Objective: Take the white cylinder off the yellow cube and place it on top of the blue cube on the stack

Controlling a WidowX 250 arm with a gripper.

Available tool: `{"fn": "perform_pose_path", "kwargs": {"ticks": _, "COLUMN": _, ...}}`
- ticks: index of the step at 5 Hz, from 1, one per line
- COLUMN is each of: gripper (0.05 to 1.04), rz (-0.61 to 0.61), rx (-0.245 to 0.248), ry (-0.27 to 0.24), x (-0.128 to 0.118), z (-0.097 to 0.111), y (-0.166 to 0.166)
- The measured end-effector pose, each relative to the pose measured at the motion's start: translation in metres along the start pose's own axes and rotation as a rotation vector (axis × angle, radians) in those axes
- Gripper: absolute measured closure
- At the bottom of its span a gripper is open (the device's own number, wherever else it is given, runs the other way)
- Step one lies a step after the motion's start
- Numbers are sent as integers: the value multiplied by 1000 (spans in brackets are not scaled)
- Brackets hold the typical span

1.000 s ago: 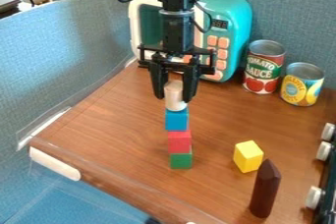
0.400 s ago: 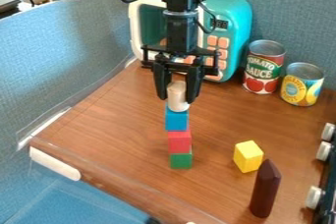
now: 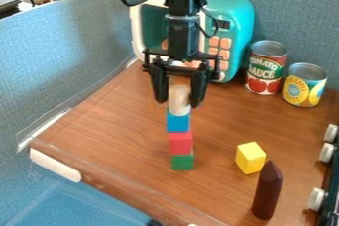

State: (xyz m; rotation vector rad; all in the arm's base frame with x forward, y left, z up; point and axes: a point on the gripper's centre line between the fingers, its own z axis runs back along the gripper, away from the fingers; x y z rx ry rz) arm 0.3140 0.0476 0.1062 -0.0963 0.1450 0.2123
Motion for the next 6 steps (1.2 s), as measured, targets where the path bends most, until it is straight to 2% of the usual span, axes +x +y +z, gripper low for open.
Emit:
{"fn": "perform_pose_path", "kwargs": {"ticks": 1, "gripper": 77, "rz": -1, "rx": -2, "ry": 3, "x": 0, "z": 0, "y": 0}}
{"fn": "perform_pose_path", "kwargs": {"ticks": 2, "gripper": 83, "rz": 2, "rx": 1, "ry": -5, "x": 2, "z": 6, "y": 0}}
{"fn": "perform_pose_path", "kwargs": {"ticks": 3, "gripper": 83, "rz": -25, "rx": 53, "ry": -25, "x": 2, "z": 21, "y": -12}}
{"fn": "perform_pose_path", "kwargs": {"ticks": 4, "gripper": 83, "rz": -37, "rx": 124, "ry": -117, "x": -6, "z": 65, "y": -25}}
{"fn": "perform_pose_path", "kwargs": {"ticks": 5, "gripper": 83, "rz": -110, "rx": 163, "ry": -84, "x": -2, "z": 69, "y": -41}}
{"fn": "perform_pose_path", "kwargs": {"ticks": 6, "gripper": 83, "rz": -175, "rx": 154, "ry": -22, "x": 8, "z": 47, "y": -59}}
